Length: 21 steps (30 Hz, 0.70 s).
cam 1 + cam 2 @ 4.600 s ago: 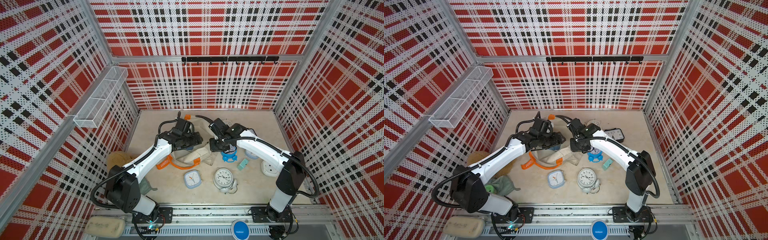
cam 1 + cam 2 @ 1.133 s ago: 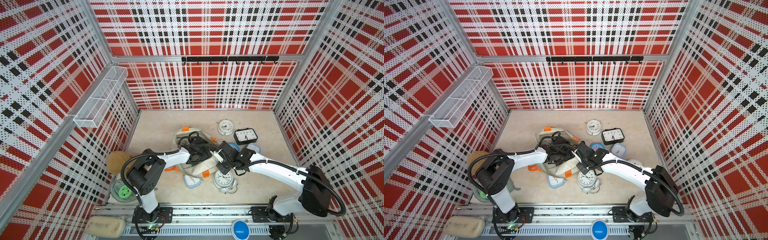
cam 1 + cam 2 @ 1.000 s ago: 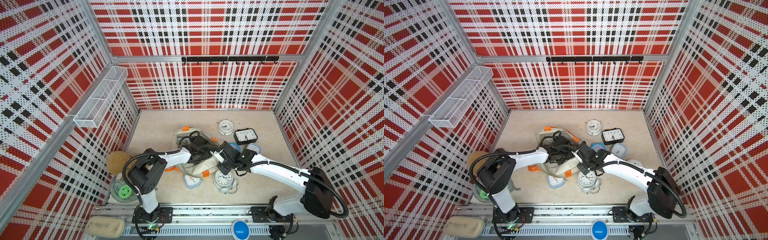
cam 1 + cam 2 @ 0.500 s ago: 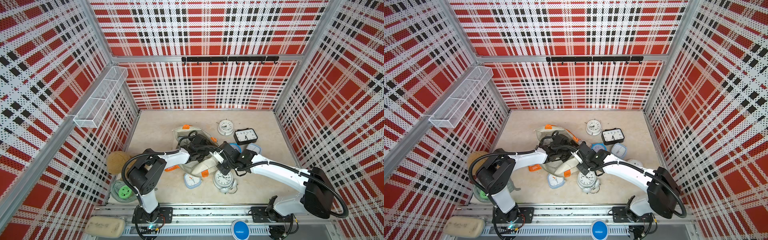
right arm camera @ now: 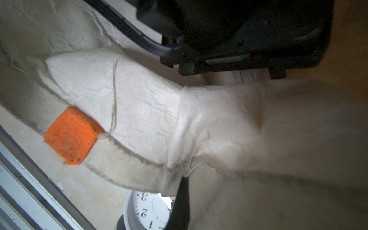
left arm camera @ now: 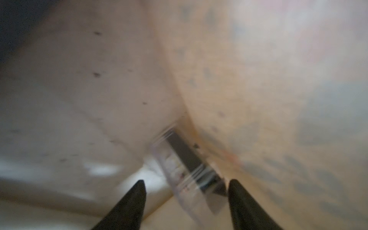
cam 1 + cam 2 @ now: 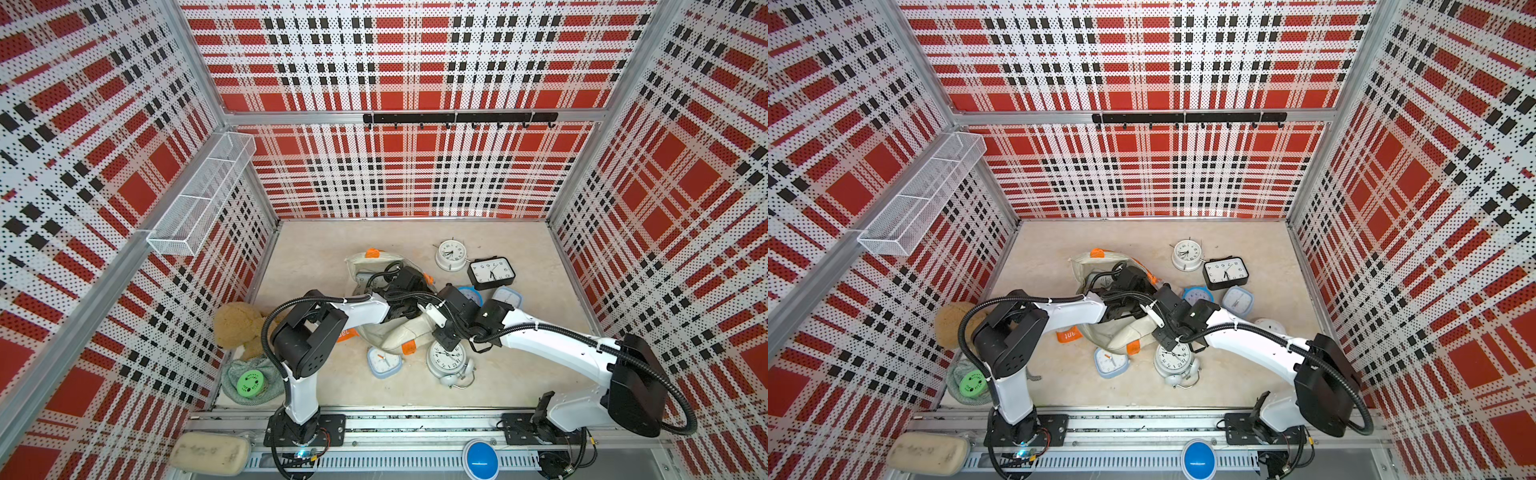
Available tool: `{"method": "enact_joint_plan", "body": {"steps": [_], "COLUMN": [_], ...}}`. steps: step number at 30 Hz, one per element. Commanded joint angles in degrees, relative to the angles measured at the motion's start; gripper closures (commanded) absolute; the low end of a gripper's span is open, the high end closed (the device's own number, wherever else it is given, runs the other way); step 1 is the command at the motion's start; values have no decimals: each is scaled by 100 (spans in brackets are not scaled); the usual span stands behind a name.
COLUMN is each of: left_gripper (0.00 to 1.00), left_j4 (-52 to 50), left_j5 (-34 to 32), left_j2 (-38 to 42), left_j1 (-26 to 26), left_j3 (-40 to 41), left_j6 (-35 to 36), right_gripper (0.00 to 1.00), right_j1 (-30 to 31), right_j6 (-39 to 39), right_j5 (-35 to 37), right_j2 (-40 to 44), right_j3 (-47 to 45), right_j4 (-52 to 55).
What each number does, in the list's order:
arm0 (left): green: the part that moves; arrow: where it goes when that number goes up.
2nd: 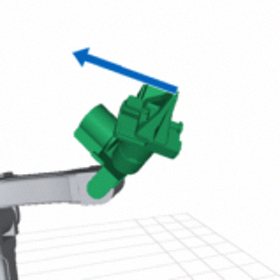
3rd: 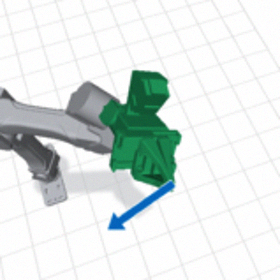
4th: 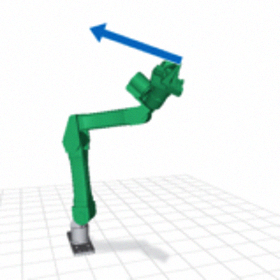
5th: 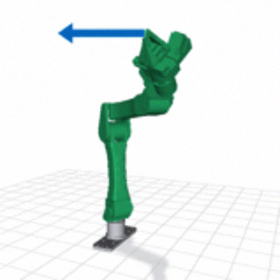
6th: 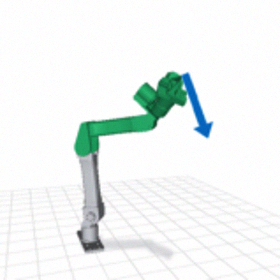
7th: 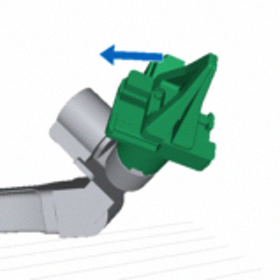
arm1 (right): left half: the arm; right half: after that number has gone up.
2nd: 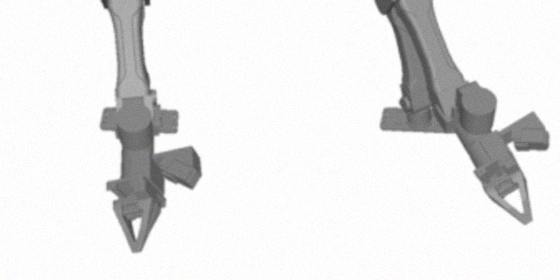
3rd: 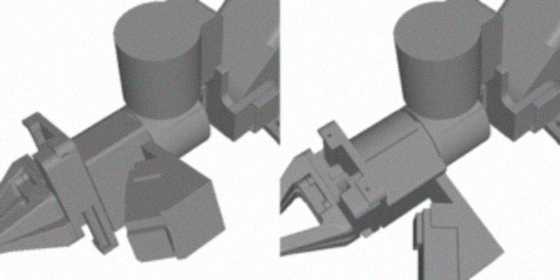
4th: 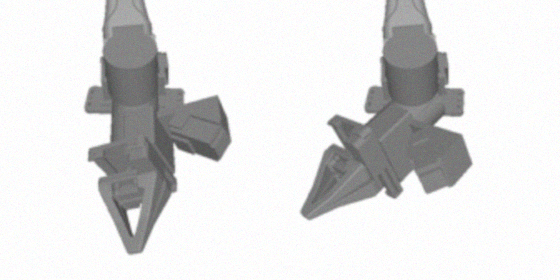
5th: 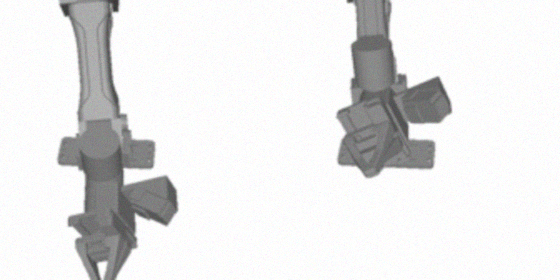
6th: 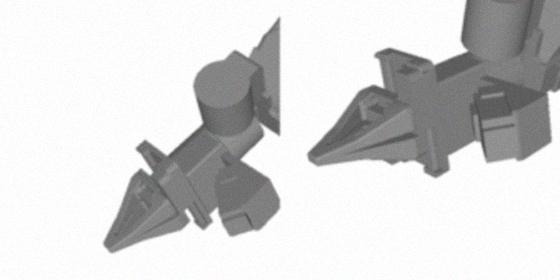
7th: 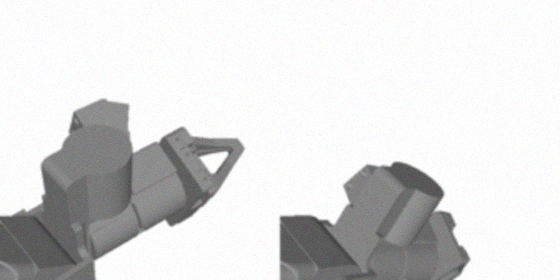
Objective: Take the alarm clock out of the canvas bag
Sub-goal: Pick up the alarm from the canvas bag.
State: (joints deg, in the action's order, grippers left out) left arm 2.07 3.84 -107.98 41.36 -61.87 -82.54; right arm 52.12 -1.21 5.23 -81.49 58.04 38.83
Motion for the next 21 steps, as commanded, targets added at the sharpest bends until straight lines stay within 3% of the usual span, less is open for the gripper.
{"method": "enact_joint_plan", "body": {"steps": [1,6,11,21], "left_gripper": [41,62,74,78], "left_j4": [-57,180,423,395], "left_j5": [-93,-211,-258,-405], "left_j2": [-203,-233,-138,679], "left_j1": [99,137,145,21], "left_j3": [-91,10,232,847], "left_j6": [-413,-738,-942,-715], "right_gripper": [100,100,100,100], "right_j1": [78,100,108,114], "right_j6": [113,119,113,-11], "right_j5": [-61,-45,-2,377], "right_j2": [45,37,51,247], "right_j3": [-21,-21,-29,-101], "right_j4": [-169,-173,-149,-235]}}
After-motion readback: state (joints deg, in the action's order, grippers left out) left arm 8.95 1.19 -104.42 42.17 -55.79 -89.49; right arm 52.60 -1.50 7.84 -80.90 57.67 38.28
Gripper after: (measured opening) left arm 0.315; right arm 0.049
